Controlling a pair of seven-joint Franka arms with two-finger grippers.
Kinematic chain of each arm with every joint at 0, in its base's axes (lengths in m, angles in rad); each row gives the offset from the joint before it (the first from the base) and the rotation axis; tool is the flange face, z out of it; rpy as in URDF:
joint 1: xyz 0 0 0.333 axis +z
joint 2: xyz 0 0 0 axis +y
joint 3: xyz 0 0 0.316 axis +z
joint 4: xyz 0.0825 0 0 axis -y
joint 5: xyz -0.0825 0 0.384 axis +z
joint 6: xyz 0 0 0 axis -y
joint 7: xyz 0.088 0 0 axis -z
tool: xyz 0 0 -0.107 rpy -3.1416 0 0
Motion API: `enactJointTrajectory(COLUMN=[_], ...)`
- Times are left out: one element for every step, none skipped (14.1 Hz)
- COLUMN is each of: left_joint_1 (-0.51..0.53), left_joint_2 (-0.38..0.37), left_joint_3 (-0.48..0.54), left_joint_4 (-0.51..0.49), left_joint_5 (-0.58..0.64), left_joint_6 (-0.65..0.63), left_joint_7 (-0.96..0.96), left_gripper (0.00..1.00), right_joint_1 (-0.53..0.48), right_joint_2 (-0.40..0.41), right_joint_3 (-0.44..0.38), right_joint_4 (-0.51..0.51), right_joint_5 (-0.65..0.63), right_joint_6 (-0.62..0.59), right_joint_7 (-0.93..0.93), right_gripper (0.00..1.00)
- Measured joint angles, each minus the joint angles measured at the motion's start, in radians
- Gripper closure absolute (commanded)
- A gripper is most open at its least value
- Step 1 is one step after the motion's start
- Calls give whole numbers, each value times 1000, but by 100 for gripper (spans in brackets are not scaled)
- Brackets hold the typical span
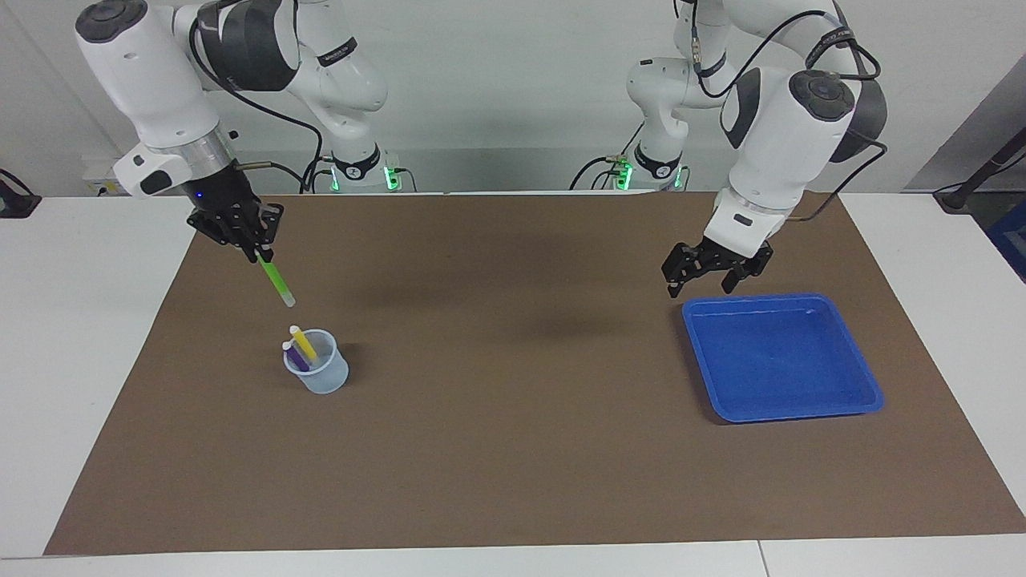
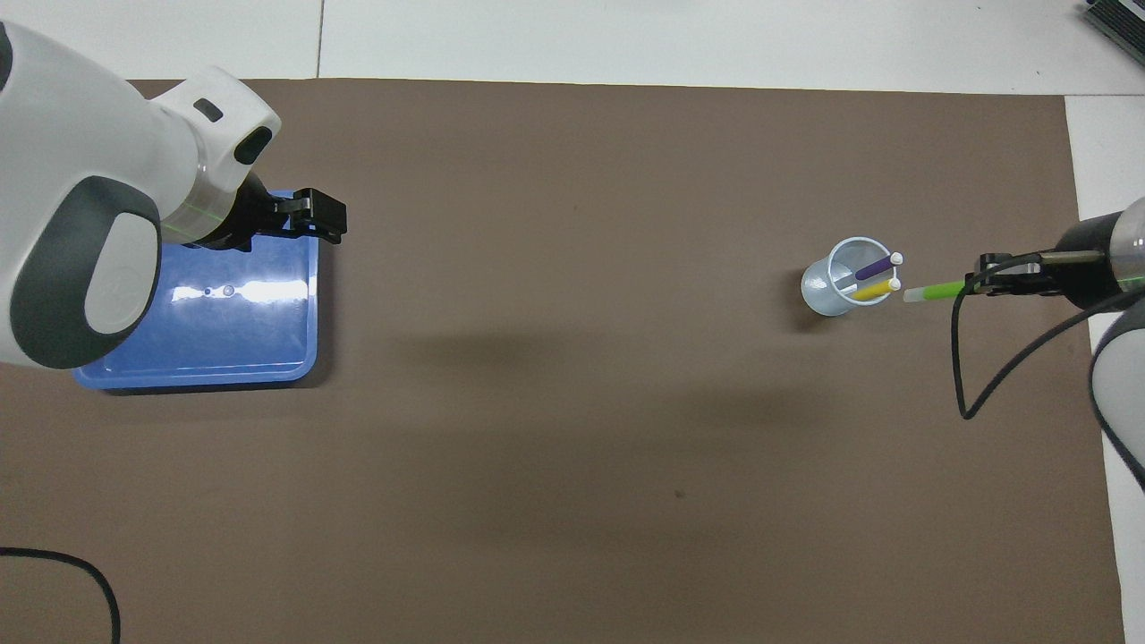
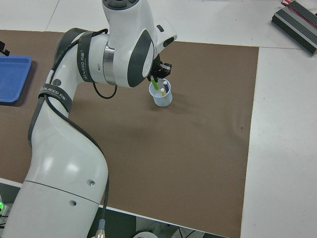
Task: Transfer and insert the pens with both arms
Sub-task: 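Carry the green pen to the cup while the left gripper withdraws, then insert the green pen into the cup with the right gripper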
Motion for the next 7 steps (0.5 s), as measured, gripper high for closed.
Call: enactJointTrajectory(left_joint_1=[5,10,11,10,11,13,18], left_joint_2=[-2,-4,-6,-12,-23,-36,-51], left_joint_3=[2,3,4,4,4,5,5], left_joint_4=[2,4,7,9,10,10,10], left_joint_5=[16,30,40,44,46,47,47], left_joint_6=[-1,-3,-4,-7,-13,-27,-46], left_joint_7=[45,79,100,111,117,120,121], left_gripper=[0,0,0,0,0,0,0], right_joint_1=[3,7,14,23,34,43,50], right_joint_2=[15,31,46,60,71,81,91], right_joint_3=[5,8,9,9,10,11,11], right_joint_4=[0,0,0,0,0,0,0], right_joint_5=[-2,-3,-4,-4,-9,-20,-28], right_joint_6=[21,42,63,77,89,101,111], right_joint_7=[0,0,0,1,3,10,16], right_gripper=[100,100,100,100,100,100,100])
